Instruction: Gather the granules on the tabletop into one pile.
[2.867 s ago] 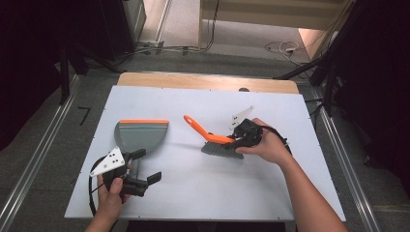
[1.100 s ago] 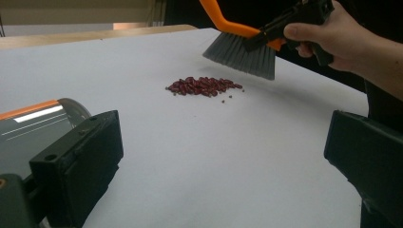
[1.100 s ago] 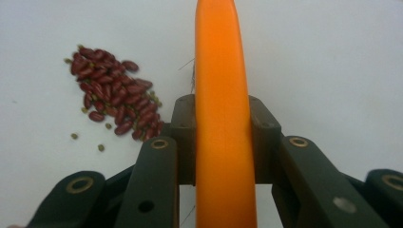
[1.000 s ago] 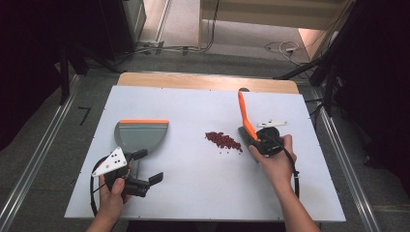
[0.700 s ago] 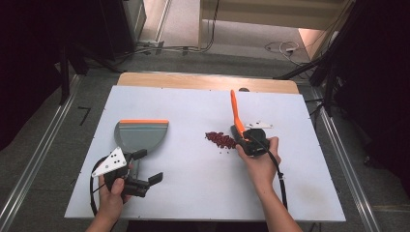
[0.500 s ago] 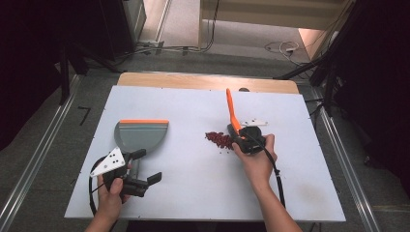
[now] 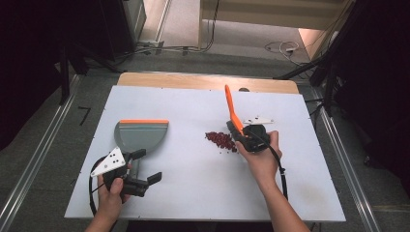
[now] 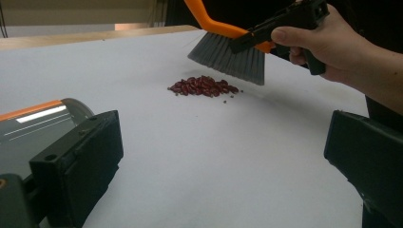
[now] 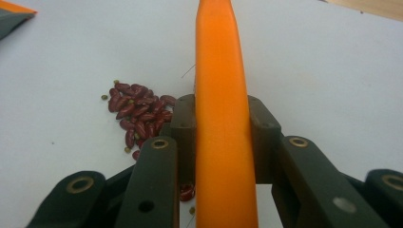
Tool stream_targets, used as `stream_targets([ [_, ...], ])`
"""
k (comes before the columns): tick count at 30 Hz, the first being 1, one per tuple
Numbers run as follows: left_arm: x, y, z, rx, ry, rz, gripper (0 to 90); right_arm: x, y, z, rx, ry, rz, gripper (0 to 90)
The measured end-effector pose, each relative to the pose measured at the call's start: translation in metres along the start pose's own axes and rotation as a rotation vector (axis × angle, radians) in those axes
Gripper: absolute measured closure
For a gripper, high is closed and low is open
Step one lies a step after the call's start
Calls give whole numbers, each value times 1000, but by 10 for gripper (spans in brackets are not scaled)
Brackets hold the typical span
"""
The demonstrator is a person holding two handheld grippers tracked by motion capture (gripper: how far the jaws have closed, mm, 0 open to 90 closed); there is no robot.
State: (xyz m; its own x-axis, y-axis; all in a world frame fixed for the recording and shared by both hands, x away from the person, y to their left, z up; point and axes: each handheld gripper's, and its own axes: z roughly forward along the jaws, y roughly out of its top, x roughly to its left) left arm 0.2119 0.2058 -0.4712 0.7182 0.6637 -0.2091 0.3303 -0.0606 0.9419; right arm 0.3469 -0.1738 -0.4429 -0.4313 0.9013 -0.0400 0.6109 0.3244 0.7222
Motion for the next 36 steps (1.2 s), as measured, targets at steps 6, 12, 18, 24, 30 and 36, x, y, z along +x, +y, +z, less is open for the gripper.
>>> stream_targets([
  [6, 0, 0, -1, -4, 2, 2, 3, -19, -4, -21, -54, 66, 12, 685],
  [12, 0, 0, 0, -4, 7, 5, 3, -36, -14, -42, -93, 128, -7, 685],
  [18, 0, 0, -1, -10, 14, 4, 3, -53, -33, -57, -104, 173, 8, 685],
  [24, 0, 1, -2, -14, 18, 11, 3, -70, -52, -68, -116, 194, 34, 685],
  [30, 1, 1, -4, -19, 23, 10, 3, -82, -67, -76, -118, 208, 55, 685],
  [36, 1, 1, -7, -27, 30, 10, 3, -91, -79, -84, -124, 219, 72, 685],
])
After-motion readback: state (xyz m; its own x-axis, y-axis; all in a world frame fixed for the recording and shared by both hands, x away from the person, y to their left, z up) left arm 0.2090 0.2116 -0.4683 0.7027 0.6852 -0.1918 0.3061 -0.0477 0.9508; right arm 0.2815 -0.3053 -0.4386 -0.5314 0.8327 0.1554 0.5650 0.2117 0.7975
